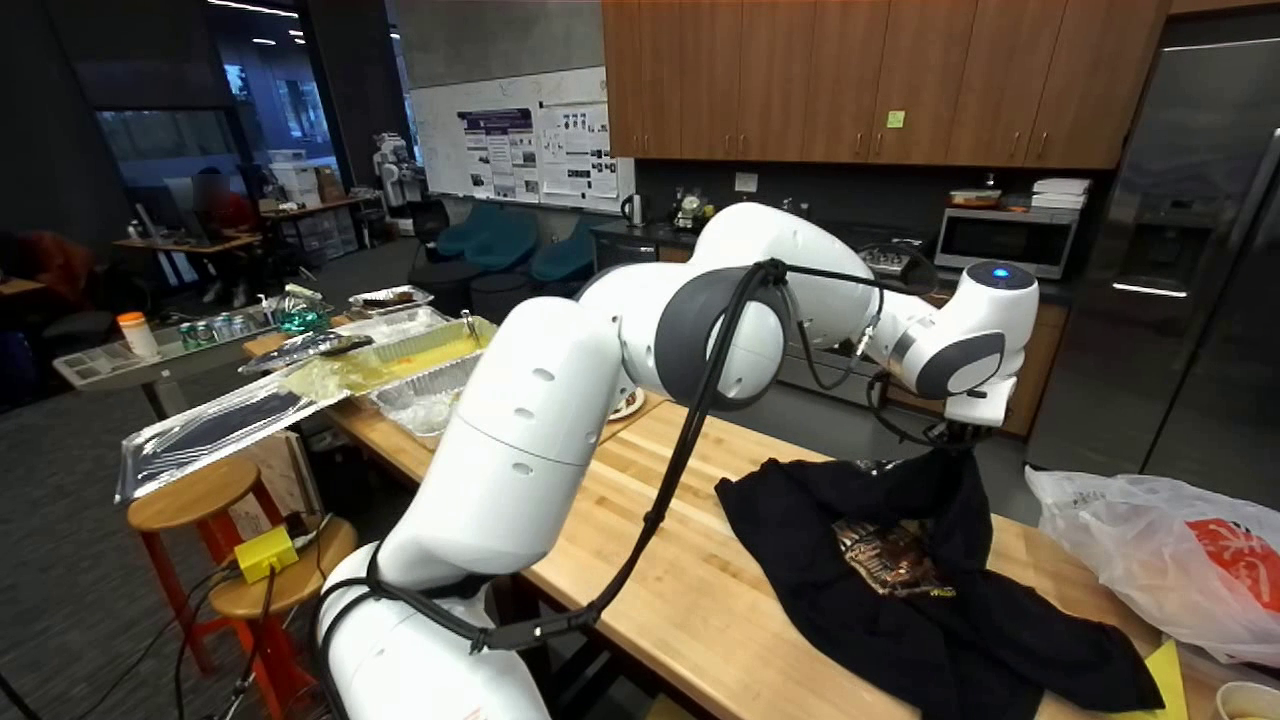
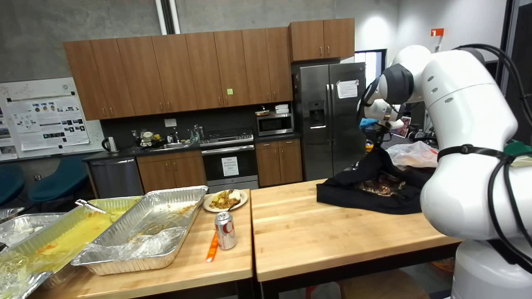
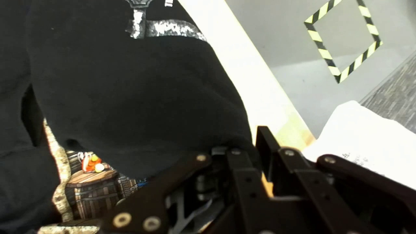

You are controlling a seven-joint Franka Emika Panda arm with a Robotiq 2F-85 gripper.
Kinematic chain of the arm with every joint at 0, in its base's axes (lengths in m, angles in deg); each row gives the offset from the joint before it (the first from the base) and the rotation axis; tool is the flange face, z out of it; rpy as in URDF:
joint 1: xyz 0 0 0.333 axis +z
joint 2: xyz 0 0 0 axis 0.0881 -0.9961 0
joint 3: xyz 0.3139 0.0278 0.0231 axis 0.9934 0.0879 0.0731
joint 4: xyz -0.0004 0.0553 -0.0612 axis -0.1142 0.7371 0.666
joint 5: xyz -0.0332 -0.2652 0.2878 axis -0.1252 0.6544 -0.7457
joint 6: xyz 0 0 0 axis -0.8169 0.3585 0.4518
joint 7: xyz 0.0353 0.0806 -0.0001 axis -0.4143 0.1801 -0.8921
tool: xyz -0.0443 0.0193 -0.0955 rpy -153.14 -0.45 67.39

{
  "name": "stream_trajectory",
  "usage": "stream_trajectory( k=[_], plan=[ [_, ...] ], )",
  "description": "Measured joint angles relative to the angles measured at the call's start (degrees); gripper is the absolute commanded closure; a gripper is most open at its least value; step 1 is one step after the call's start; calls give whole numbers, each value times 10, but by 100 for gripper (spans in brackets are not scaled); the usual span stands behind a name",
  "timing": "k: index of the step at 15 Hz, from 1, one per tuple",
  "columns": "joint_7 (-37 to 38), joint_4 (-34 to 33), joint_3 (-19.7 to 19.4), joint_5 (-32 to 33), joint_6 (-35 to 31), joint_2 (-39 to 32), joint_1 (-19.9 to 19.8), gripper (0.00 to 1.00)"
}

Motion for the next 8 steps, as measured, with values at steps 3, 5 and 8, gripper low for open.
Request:
stream_trajectory(
  k=[3,5,8],
  plan=[
    [47,-59,-2,4,61,-41,-20,30],
    [75,-89,-8,25,90,-63,-28,16],
    [63,-99,-14,59,94,-68,-27,1]
  ],
)
